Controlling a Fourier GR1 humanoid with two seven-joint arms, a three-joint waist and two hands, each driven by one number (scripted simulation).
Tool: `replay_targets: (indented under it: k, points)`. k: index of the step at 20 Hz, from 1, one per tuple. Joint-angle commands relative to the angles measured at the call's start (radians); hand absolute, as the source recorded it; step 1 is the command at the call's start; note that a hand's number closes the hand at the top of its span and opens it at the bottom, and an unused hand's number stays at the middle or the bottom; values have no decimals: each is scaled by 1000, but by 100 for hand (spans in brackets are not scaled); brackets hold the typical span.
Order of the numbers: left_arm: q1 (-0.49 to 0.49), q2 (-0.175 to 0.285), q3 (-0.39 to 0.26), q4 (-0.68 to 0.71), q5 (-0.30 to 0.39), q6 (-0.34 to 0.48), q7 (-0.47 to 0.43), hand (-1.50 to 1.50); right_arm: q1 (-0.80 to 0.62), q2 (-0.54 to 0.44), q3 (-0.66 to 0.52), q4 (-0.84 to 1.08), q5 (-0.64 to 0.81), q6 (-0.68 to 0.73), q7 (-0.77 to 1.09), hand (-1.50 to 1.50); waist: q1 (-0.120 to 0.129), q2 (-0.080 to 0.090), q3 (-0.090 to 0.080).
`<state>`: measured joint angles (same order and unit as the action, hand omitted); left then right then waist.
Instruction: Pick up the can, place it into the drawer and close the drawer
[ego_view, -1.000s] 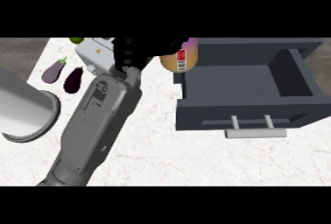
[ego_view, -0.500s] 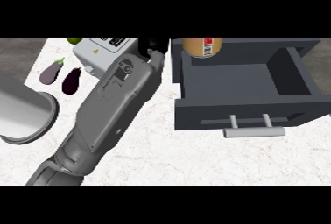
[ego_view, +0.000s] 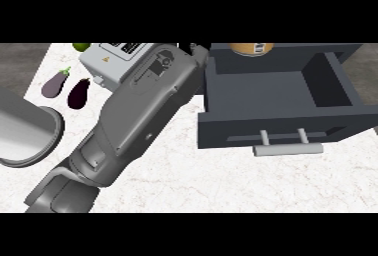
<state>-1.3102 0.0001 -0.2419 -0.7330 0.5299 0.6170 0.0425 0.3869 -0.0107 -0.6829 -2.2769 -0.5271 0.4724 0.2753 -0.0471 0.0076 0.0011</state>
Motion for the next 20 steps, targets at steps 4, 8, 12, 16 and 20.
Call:
replay_targets:
  k: [4, 8, 12, 16, 20]
  points:
    - [-51, 0, -96, 84, 150, 40, -72, 150, 29, -5, -2, -76, -38, -4, 39, -150, -23, 2, 0]
    - [-86, 0, -149, 167, 188, 60, -101, 150, -15, 7, 19, -12, 0, -7, 21, -150, -24, 6, 1]
    - [-55, 0, -214, 173, 252, 59, -108, 150, -31, -6, 3, 28, 0, 4, -2, -150, -24, 6, 1]
    - [-77, 0, -261, 222, 288, 60, -128, 150, -36, -9, 24, 1, 2, 2, 25, -150, -37, 10, 1]
    - [-69, 0, -300, 246, 306, 97, -151, -150, -58, -14, 30, 22, 17, 0, 24, -150, -31, 10, 1]
